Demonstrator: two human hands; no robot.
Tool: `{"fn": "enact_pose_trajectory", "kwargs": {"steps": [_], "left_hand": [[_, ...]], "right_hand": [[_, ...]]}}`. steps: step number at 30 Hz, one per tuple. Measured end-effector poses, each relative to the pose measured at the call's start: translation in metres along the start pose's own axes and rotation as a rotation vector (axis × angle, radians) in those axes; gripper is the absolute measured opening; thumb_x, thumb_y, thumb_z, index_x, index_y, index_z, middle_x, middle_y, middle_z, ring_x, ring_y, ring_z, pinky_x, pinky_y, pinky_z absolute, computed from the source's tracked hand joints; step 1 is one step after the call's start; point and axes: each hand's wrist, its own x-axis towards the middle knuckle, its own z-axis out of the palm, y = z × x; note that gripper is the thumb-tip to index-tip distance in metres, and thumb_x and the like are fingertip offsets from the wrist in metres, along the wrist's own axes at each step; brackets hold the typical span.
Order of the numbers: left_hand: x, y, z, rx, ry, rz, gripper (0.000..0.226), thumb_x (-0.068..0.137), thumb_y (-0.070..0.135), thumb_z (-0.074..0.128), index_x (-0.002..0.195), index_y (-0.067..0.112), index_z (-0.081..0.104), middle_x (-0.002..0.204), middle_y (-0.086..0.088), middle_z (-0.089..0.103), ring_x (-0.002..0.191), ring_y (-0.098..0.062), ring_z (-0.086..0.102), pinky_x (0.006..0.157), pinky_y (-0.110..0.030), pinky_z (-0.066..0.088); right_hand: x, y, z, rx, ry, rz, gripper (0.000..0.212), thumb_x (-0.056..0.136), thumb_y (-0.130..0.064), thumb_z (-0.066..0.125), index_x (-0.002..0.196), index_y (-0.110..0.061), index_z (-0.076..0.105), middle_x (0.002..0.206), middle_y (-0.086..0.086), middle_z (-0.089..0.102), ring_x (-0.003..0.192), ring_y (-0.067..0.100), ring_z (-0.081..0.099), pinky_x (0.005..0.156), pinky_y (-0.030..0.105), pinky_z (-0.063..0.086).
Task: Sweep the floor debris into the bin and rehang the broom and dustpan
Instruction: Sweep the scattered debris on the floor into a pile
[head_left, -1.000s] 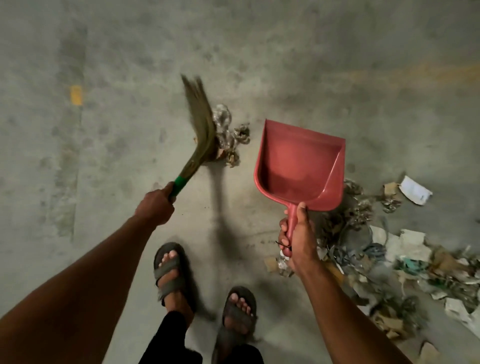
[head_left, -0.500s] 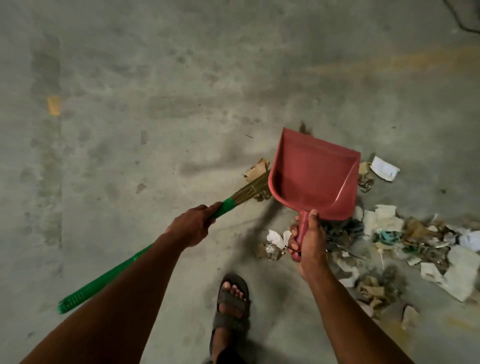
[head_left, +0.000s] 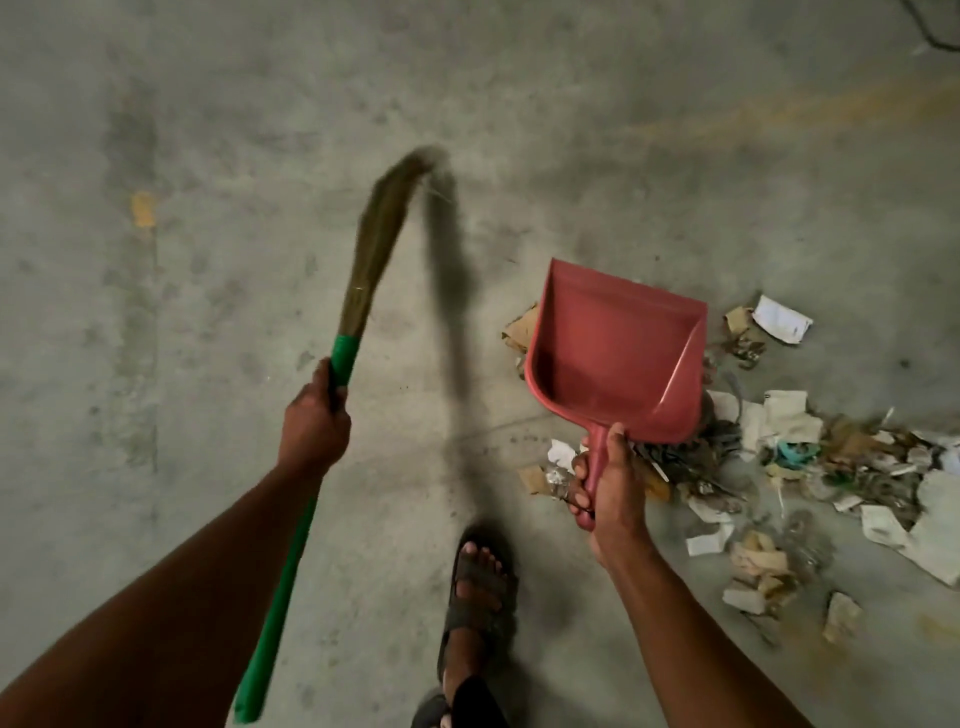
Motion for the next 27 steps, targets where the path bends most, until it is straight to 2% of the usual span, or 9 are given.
{"fn": "enact_pose_trajectory", "kwargs": {"steps": [4,6,9,12,15,17,20,24,27], "left_hand": [[0.034,0.006,0.009,-0.059,-0.028,-0.213,0.036,0.110,0.031,0.044,0.143,0.016,0.048,0.108,-0.022,0.069,0.083,-0.039,0.068,0.079,-0.049,0.061],[0.051,0.015,0.017,-0.067,-0.104,-0.269,0.031,0.109,0.031,0.046,0.132,0.013,0.055,0.097,-0.017,0.069,0.067,-0.029,0.066,0.064,-0.044,0.062],[0.065,0.042,0.037,0.058,-0.198,-0.192,0.036,0.108,0.030,0.047,0.140,0.017,0.056,0.094,-0.011,0.065,0.058,-0.022,0.062,0.046,-0.027,0.047],[0.065,0.080,0.063,0.134,-0.291,-0.035,0.050,0.108,0.031,0.048,0.157,0.023,0.043,0.116,-0.017,0.066,0.068,-0.027,0.064,0.053,-0.028,0.050],[0.050,0.120,0.090,0.237,-0.403,0.124,0.054,0.107,0.031,0.050,0.160,0.027,0.039,0.134,-0.022,0.064,0.107,-0.040,0.067,0.087,-0.037,0.056],[0.035,0.143,0.109,0.268,-0.470,0.227,0.053,0.107,0.031,0.050,0.159,0.030,0.041,0.133,-0.020,0.065,0.113,-0.040,0.065,0.095,-0.039,0.054],[0.010,0.167,0.128,0.301,-0.584,0.324,0.048,0.103,0.028,0.050,0.151,0.034,0.051,0.122,-0.014,0.069,0.105,-0.036,0.068,0.093,-0.044,0.057],[-0.024,0.180,0.136,0.343,-0.633,0.410,0.025,0.102,0.022,0.052,0.121,0.020,0.068,0.114,-0.011,0.070,0.103,-0.033,0.066,0.089,-0.043,0.057],[-0.042,0.168,0.129,0.331,-0.578,0.421,0.025,0.104,0.029,0.055,0.128,0.028,0.063,0.104,-0.001,0.063,0.091,-0.024,0.063,0.076,-0.039,0.055]], "right_hand": [[0.007,0.011,0.003,0.022,-0.055,0.008,0.051,0.105,-0.064,0.041,0.091,-0.017,0.055,0.061,0.000,0.047,0.035,0.010,0.033,0.037,0.017,0.024],[0.011,0.015,0.003,0.014,-0.067,0.001,0.051,0.105,-0.063,0.040,0.088,-0.017,0.054,0.058,0.001,0.047,0.034,0.010,0.032,0.037,0.017,0.024],[0.017,0.017,0.000,-0.010,-0.045,0.011,0.050,0.106,-0.061,0.040,0.087,-0.016,0.052,0.059,0.001,0.048,0.034,0.011,0.032,0.037,0.017,0.024],[0.023,0.017,-0.005,-0.015,-0.009,0.025,0.049,0.106,-0.061,0.040,0.084,-0.019,0.053,0.060,0.000,0.048,0.034,0.011,0.032,0.038,0.016,0.023],[0.025,0.014,-0.010,0.011,0.007,0.028,0.048,0.106,-0.061,0.040,0.087,-0.020,0.055,0.062,0.000,0.048,0.035,0.010,0.032,0.037,0.016,0.023],[0.024,0.011,-0.014,0.025,0.008,0.027,0.048,0.106,-0.062,0.040,0.090,-0.020,0.058,0.062,0.000,0.049,0.036,0.010,0.032,0.037,0.016,0.023],[0.020,0.007,-0.022,0.013,0.008,0.022,0.050,0.106,-0.062,0.040,0.089,-0.020,0.059,0.060,-0.001,0.050,0.036,0.011,0.032,0.038,0.016,0.024],[0.008,0.010,-0.034,0.012,-0.009,0.008,0.052,0.105,-0.065,0.040,0.092,-0.017,0.058,0.061,-0.001,0.050,0.037,0.011,0.033,0.041,0.018,0.024],[-0.008,0.015,-0.046,0.019,0.004,0.013,0.057,0.103,-0.067,0.041,0.089,-0.014,0.056,0.061,-0.001,0.052,0.037,0.011,0.034,0.041,0.018,0.025]]}}
